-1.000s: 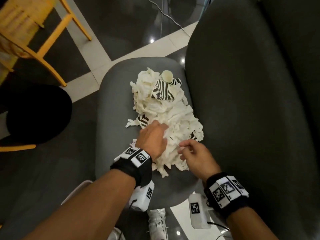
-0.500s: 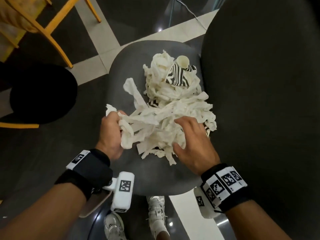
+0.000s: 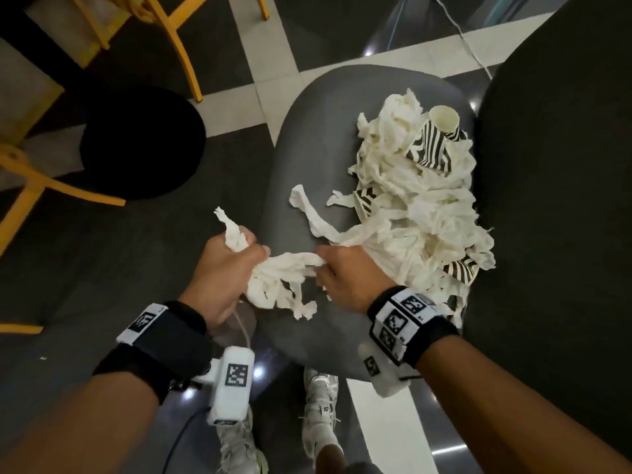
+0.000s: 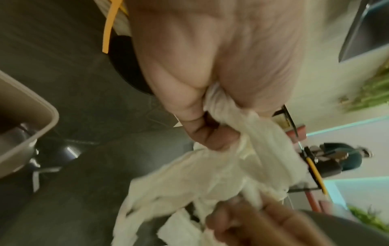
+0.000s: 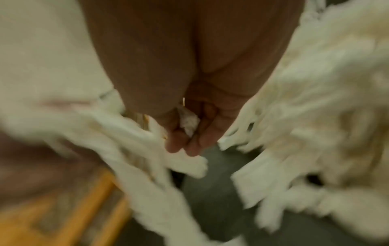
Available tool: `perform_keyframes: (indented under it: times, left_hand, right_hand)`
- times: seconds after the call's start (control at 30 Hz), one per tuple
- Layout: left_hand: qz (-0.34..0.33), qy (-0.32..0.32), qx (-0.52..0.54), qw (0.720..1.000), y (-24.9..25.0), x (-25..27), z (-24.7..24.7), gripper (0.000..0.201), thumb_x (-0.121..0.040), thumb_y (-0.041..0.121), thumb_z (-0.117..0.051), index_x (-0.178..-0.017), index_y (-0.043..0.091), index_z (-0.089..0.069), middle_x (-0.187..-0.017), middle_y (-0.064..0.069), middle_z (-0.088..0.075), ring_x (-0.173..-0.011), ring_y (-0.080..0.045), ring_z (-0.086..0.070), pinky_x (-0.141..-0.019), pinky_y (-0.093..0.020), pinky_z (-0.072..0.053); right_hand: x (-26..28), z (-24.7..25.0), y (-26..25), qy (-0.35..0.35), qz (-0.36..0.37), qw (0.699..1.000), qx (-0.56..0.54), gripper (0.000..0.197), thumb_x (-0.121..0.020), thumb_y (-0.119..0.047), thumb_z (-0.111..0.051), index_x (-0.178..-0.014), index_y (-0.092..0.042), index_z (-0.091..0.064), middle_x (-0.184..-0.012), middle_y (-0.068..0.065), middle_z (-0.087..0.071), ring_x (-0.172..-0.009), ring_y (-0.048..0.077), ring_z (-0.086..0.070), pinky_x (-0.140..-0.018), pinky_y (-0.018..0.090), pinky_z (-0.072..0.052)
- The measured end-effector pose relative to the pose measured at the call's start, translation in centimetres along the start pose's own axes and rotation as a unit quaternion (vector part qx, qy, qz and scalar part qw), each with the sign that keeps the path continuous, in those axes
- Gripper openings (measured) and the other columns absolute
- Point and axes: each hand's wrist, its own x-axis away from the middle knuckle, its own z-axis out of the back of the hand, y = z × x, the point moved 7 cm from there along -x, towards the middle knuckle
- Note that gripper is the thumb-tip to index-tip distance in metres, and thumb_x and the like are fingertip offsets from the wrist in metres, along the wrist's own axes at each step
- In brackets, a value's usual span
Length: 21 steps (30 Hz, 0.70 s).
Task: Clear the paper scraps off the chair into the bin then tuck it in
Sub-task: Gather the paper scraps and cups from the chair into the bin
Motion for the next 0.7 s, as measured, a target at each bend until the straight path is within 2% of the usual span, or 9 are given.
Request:
perform_keyframes:
  times: [0.07,0.1,0.17,0.27,0.33,0.43,0.5,0.6,0.7]
  left_hand:
    - [-0.002,-0.002,0.002,1.0,-0.7,-0.3,-0.6,0.015,-0.092,0.002,-0.058,-0.098,0.015,-0.063,-0.078,-0.007,-0.061,-0.071,-0.021,-0.061,-0.063,-0.033,-0.05]
    - [0.016,-0.032,0.034,0.999,-1.5,-0.3,-1.6,0.021,-0.097,0.007,-0.054,-0.113,0.015,-0.063,-0.087,-0.009,-0.066,-0.077,-0.021,-0.065,-0.066,-0.032,-0.054]
    - [0.09,-0.111,0.124,0.982,-3.1,0.0,-4.4,0.028,-0.103,0.024,-0.049,-0.125,0.014,-0.063,-0.098,-0.011,-0.071,-0.081,-0.02,-0.069,-0.065,-0.029,-0.056]
    - [0.114,-0.14,0.106,0.978,-4.8,0.0,-6.6,0.03,-0.099,0.029,-0.056,-0.119,0.01,-0.067,-0.108,-0.015,-0.075,-0.1,-0.028,-0.073,-0.085,-0.043,-0.059]
    - [0.073,-0.072,0.034,0.994,-4.8,-0.7,-5.9,0.021,-0.096,0.017,-0.058,-0.112,0.01,-0.069,-0.101,-0.012,-0.077,-0.097,-0.027,-0.074,-0.086,-0.044,-0.06]
    - [0.065,0.003,0.037,0.997,-5.3,-1.8,-4.3,0.02,-0.093,0.016,-0.058,-0.111,0.012,-0.067,-0.092,-0.004,-0.077,-0.08,-0.015,-0.074,-0.069,-0.031,-0.058]
    - [0.057,0.011,0.025,0.998,-5.4,-2.1,-3.4,0.024,-0.085,0.022,-0.062,-0.107,0.015,-0.067,-0.092,-0.004,-0.076,-0.083,-0.018,-0.073,-0.073,-0.034,-0.056]
    - [0.024,0.012,-0.026,0.999,-5.2,-2.3,-2.6,0.027,-0.079,0.018,-0.07,-0.105,0.022,-0.062,-0.094,0.001,-0.075,-0.089,-0.018,-0.072,-0.075,-0.033,-0.056]
    - [-0.047,-0.071,-0.04,0.996,-4.1,-1.4,-3.4,0.051,-0.077,0.018,-0.077,-0.12,0.031,-0.054,-0.111,0.012,-0.07,-0.104,0.0,-0.067,-0.091,-0.023,-0.053]
  right_hand:
    - [0.3,-0.8,-1.9,-0.004,-0.004,0.979,-0.204,0.018,-0.091,-0.012,-0.051,-0.078,-0.018,-0.062,-0.076,0.006,-0.069,-0.07,0.017,-0.062,-0.072,0.038,-0.051]
    - [0.5,-1.2,-2.6,-0.019,-0.011,0.957,-0.291,0.016,-0.092,-0.009,-0.051,-0.082,-0.017,-0.062,-0.077,0.008,-0.067,-0.071,0.017,-0.061,-0.073,0.038,-0.052]
    - [0.4,-2.0,-3.1,-0.061,-0.029,0.923,-0.379,0.015,-0.089,-0.002,-0.053,-0.093,-0.015,-0.06,-0.084,0.008,-0.066,-0.079,0.022,-0.065,-0.078,0.035,-0.055]
    - [-0.8,-0.7,-1.5,-0.014,0.002,0.979,-0.201,0.026,-0.08,-0.008,-0.055,-0.105,-0.014,-0.057,-0.1,0.005,-0.063,-0.087,0.023,-0.062,-0.077,0.039,-0.053]
    - [-1.6,1.0,-0.2,0.061,0.013,0.998,-0.002,0.039,-0.079,-0.01,-0.055,-0.118,-0.014,-0.051,-0.121,0.003,-0.05,-0.082,0.024,-0.06,-0.07,0.04,-0.051]
    - [-2.7,2.8,2.5,0.041,-0.088,0.974,0.205,0.054,-0.084,-0.013,-0.058,-0.134,-0.016,-0.039,-0.139,0.006,-0.042,-0.083,0.032,-0.066,-0.062,0.038,-0.053]
    - [-3.1,2.9,3.3,-0.017,-0.128,0.947,0.293,0.034,-0.089,-0.013,-0.054,-0.123,-0.013,-0.051,-0.122,0.012,-0.06,-0.093,0.034,-0.067,-0.069,0.038,-0.051]
    - [-3.0,1.9,0.4,0.024,-0.027,0.975,0.221,0.021,-0.091,-0.011,-0.048,-0.098,-0.015,-0.067,-0.094,0.011,-0.072,-0.09,0.032,-0.067,-0.076,0.038,-0.054]
    - [-2.0,-0.6,-2.9,-0.038,0.001,0.998,-0.044,0.019,-0.09,-0.017,-0.053,-0.089,-0.021,-0.071,-0.082,-0.005,-0.072,-0.08,0.015,-0.064,-0.077,0.032,-0.05]
